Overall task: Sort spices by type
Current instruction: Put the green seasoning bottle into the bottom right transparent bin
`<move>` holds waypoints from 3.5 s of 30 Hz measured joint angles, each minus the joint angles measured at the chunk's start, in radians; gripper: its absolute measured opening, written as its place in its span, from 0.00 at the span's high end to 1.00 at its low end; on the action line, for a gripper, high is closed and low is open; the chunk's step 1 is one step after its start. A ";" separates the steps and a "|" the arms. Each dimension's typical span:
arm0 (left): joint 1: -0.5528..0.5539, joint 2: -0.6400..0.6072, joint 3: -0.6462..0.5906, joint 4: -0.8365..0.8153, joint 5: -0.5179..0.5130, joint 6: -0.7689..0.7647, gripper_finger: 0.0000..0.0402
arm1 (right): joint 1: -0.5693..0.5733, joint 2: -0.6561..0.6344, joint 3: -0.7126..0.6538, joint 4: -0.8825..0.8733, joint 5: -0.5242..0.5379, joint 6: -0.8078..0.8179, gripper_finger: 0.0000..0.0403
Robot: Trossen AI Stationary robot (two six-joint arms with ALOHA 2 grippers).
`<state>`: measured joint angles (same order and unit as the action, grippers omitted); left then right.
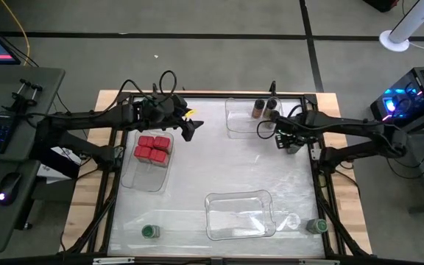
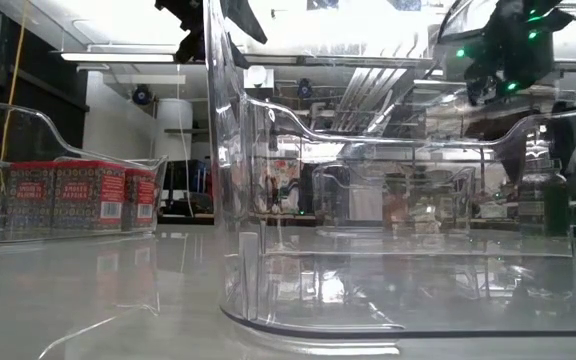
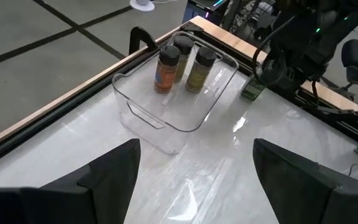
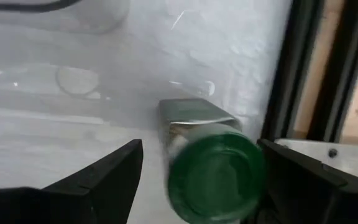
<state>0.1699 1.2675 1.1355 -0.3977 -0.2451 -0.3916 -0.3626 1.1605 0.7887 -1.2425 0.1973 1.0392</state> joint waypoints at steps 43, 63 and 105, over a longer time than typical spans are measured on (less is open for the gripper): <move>0.001 0.000 0.000 -0.085 -0.052 0.107 0.26 | 0.676 0.194 0.439 0.371 -0.356 -0.224 0.52; 0.001 0.000 0.000 -0.137 -0.053 0.107 0.26 | 0.839 0.638 0.608 0.174 -0.247 -0.440 0.52; 0.001 0.000 0.000 -0.160 -0.085 0.204 0.26 | 0.787 0.431 0.605 0.015 -0.098 -0.493 0.42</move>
<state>0.1707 1.2675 1.1351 -0.5576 -0.3305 -0.1875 0.4240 1.5912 1.3941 -1.2270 0.0992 0.5458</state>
